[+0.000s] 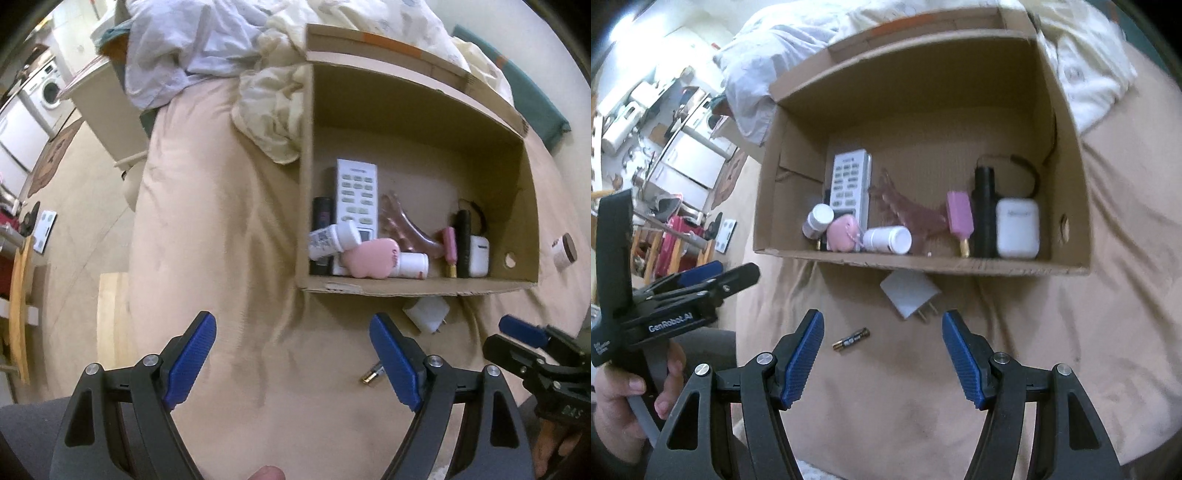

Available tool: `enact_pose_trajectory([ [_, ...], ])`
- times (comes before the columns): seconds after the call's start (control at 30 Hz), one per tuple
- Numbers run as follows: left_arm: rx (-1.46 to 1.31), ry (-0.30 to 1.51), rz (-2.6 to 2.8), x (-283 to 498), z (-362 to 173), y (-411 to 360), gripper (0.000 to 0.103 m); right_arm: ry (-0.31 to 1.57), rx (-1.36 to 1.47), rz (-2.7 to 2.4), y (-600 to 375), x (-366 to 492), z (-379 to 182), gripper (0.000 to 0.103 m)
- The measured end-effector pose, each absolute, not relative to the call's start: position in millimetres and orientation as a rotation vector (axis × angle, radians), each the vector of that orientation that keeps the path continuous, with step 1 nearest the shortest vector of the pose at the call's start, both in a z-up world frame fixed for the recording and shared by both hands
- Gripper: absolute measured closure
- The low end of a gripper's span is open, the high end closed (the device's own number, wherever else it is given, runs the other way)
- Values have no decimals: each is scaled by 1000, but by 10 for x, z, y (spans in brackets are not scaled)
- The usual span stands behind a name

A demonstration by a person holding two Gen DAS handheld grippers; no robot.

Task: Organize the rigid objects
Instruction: 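Withdraw both tools from the box toward the remaining items on the bed, then grasp the white charger plug with the right tool while the left tool grasps the AA battery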

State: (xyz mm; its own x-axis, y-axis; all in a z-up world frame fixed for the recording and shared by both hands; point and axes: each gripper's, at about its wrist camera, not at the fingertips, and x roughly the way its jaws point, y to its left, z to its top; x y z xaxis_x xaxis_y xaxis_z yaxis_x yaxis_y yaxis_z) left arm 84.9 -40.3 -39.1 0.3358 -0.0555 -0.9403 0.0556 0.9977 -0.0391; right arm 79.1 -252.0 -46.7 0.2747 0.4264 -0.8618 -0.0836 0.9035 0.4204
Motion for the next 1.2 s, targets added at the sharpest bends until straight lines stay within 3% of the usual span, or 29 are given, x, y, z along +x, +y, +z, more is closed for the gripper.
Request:
enact_pose_trajectory([
  [0.43, -76, 1316, -42, 876, -601, -277, 19, 1418, 240, 273, -2199, 1046, -1114, 33],
  [0.77, -18, 1337, -73, 861, -655, -399, 19, 1380, -26, 262, -1800, 1213, -1328, 33],
  [1.0, 0, 1347, -56, 872, -721, -416, 19, 1366, -59, 219, -1701, 1193, -1353, 32],
  [1.03, 2, 1345, -52, 873, -724, -413, 19, 1360, -49, 208, -1709, 1179, -1338, 31],
  [1.1, 10, 1346, -42, 878, -742, -417, 19, 1358, -1, 211, -1735, 1208, -1328, 19],
  [1.2, 17, 1355, -33, 891, -778, -431, 19, 1375, 81, 206, -1762, 1291, -1393, 17],
])
